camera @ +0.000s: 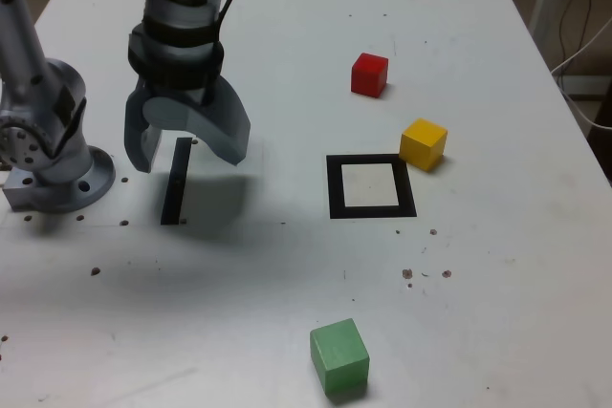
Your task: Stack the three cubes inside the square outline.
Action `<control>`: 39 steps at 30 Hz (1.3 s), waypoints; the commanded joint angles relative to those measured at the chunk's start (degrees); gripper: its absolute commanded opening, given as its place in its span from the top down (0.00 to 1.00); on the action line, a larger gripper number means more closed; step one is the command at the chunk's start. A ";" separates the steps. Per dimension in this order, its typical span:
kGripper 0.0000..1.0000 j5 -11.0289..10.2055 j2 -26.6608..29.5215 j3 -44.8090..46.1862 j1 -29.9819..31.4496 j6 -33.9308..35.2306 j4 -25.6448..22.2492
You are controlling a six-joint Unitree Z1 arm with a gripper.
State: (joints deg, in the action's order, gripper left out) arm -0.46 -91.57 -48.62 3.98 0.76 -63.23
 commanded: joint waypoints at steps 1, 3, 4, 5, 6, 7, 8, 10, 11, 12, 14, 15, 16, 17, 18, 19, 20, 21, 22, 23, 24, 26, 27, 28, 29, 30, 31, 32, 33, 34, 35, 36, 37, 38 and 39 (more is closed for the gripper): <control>0.00 0.02 0.60 0.28 -0.22 -0.25 0.27; 0.00 0.13 0.82 0.49 -0.37 -0.44 0.44; 0.00 0.20 0.91 0.56 -0.43 -0.51 0.50; 0.00 0.27 1.00 0.61 -0.46 -0.58 0.57; 0.00 0.33 1.11 0.63 -0.46 -0.64 0.63; 0.00 0.39 1.21 0.64 -0.46 -0.68 0.68; 0.00 0.44 1.32 0.65 -0.46 -0.70 0.74; 0.00 0.49 1.50 0.69 -0.46 -0.73 0.83; 0.00 0.50 1.55 0.72 -0.46 -0.73 0.83; 0.00 0.52 1.58 0.75 -0.46 -0.72 0.83; 0.00 0.59 1.59 0.81 -0.46 -0.72 0.82; 0.00 0.64 1.59 0.83 -0.46 -0.72 0.81; 0.00 0.68 1.60 0.84 -0.46 -0.72 0.81; 0.00 0.72 1.59 0.83 -0.46 -0.72 0.81; 0.00 0.74 1.52 0.82 -0.46 -0.72 0.82; 0.00 0.77 1.37 0.78 -0.46 -0.72 0.84; 0.00 0.77 1.15 0.72 -0.46 -0.72 0.86; 0.00 0.75 0.89 0.64 -0.48 -0.72 0.91; 0.00 0.68 0.59 0.57 -0.54 -0.73 0.97; 0.00 0.61 0.27 0.51 -0.63 -0.77 1.03; 0.00 0.53 -0.05 0.42 -0.75 -0.84 1.10; 0.00 0.38 -0.75 0.07 -1.08 -1.22 1.23; 0.00 0.33 -1.14 -0.22 -1.33 -1.56 1.28; 0.01 0.30 -1.58 -0.63 -1.64 -2.05 1.31; 0.01 0.28 -2.30 -1.40 -2.19 -2.96 1.33; 0.01 0.27 -3.02 -2.18 -2.74 -3.83 1.28; 0.01 0.23 -3.88 -3.09 -3.42 -4.88 1.20; 0.01 0.16 -4.84 -4.05 -4.24 -6.08 1.11; 0.01 0.02 -5.85 -5.02 -5.14 -7.33 1.01; 0.01 -0.17 -6.87 -5.99 -6.11 -8.57 0.95; 0.01 -0.39 -7.87 -6.97 -7.09 -9.81 0.89; 0.01 -0.63 -8.78 -7.92 -8.07 -11.02 0.87; 0.01 -0.90 -9.55 -8.83 -9.02 -12.14 0.89; 0.01 -1.22 -10.20 -9.77 -9.92 -13.16 0.90; 0.01 -1.57 -10.77 -10.80 -10.78 -14.11 0.85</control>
State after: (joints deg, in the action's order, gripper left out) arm -1.52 -101.62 -57.98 -5.66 -11.96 -62.20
